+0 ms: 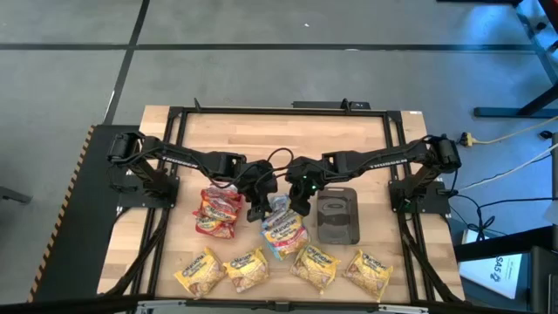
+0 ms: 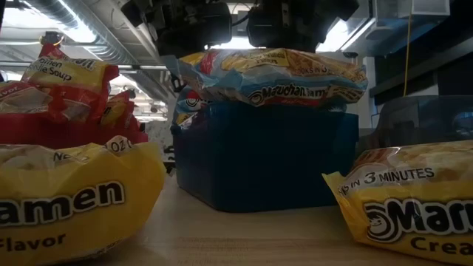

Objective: Sort Maruchan noodles
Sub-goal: Adjust the blue noodle packs in the blue bin

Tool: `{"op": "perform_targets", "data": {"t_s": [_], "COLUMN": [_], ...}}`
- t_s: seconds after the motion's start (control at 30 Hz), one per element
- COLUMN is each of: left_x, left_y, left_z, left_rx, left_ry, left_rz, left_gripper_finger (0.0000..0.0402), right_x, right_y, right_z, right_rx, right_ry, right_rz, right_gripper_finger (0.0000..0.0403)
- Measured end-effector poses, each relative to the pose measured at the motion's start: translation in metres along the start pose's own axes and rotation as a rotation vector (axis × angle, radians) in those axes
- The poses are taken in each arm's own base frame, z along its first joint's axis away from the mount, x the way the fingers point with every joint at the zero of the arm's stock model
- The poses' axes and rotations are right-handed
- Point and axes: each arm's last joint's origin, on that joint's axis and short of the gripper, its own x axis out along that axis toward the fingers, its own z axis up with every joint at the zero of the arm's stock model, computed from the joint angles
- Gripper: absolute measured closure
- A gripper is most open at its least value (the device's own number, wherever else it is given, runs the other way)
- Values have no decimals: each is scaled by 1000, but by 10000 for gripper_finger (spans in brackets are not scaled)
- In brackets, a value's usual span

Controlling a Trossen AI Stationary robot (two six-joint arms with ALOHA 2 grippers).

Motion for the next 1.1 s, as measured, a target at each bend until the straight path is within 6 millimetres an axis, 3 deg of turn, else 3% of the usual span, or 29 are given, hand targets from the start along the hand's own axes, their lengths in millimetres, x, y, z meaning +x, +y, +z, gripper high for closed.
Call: {"op": "perform_targets", "data": {"t_s": [0.3,0.63,0.8,0.9,1.1], "left_x": [2,6,3,2,-7], "left_y": [5,6,5,5,2], "left_z": [-3,-4,-4,-4,-4], "left_rx": [-44,-70,-70,-69,-91], "left_ry": [29,49,42,37,20], "left_rz": [31,26,28,32,39], "left_gripper_finger": [401,400,378,363,340], "right_x": [17,18,17,16,15], "right_y": [-4,-3,-2,-1,0], "right_z": [-3,-2,-2,-2,-3], "right_rx": [14,13,7,7,20], "right_ry": [41,32,49,59,71], "right_rz": [0,16,59,85,110], "right_gripper_finger": [400,400,396,374,292]}}
